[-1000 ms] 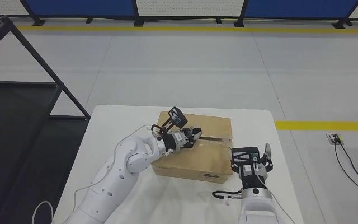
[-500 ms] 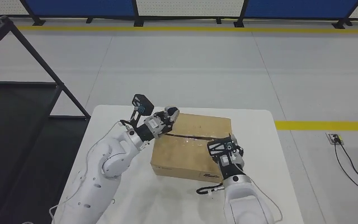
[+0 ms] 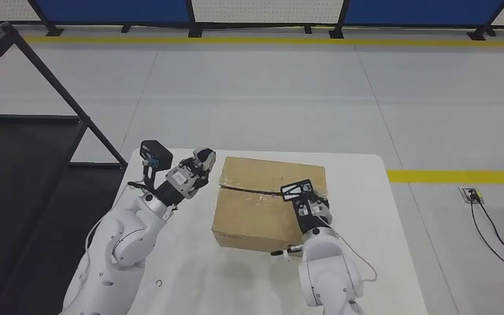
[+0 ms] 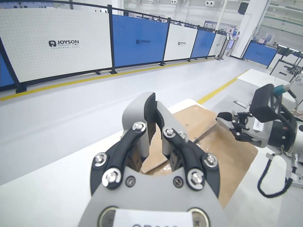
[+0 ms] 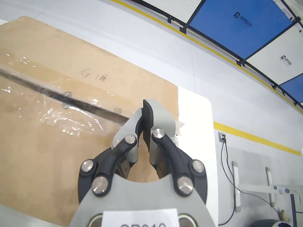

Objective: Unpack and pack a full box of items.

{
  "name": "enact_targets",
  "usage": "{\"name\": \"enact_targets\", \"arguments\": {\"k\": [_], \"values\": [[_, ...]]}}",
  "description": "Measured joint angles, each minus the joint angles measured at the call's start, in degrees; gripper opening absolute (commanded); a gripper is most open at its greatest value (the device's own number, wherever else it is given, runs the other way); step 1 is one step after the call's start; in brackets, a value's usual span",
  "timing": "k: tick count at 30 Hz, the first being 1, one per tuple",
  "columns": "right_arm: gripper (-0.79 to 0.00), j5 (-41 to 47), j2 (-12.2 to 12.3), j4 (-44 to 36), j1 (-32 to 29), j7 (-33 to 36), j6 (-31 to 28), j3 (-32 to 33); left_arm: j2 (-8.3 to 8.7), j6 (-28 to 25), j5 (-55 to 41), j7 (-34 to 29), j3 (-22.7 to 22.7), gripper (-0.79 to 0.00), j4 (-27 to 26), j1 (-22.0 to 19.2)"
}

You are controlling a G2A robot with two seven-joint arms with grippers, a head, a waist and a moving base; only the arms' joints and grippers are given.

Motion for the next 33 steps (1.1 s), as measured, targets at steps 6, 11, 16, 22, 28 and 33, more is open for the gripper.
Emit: {"name": "enact_targets", "arguments": {"k": [6, 11, 16, 22, 28, 33], "values": [[-0.785, -0.1, -0.2, 1.6, 1.8, 4.2, 0.1, -0.6, 0.33, -0.7, -0.8, -0.7, -1.1, -0.785, -0.7, 1.1], [-0.785, 0.6, -0.3, 1.0, 2.0, 6.6, -1.9, -1.3, 0.52, -1.2, -1.4, -1.2, -1.6, -0.785, -0.6, 1.1], [-0.785, 0.2, -0.3, -1.4, 1.4, 4.2, 0.5, -2.1, 0.72, -2.0, -2.0, -1.7, -1.9, -0.785, -0.1, 0.8], [-0.785, 0.1, -0.5, -0.9, 1.8, 3.9, 1.1, -3.5, 0.96, -2.6, -2.8, -1.7, -2.6, -0.785, 0.3, 0.8], [-0.785, -0.6, -0.8, 3.3, 4.5, 5.6, 1.6, -4.8, 1.22, -3.0, -3.5, -1.5, -3.4, -0.785, 0.7, 1.2], [-0.785, -0.1, -1.2, 5.6, 6.8, 8.1, 0.5, -5.8, 1.48, -3.2, -4.0, -1.2, -4.3, -0.785, 0.5, 1.8]]}}
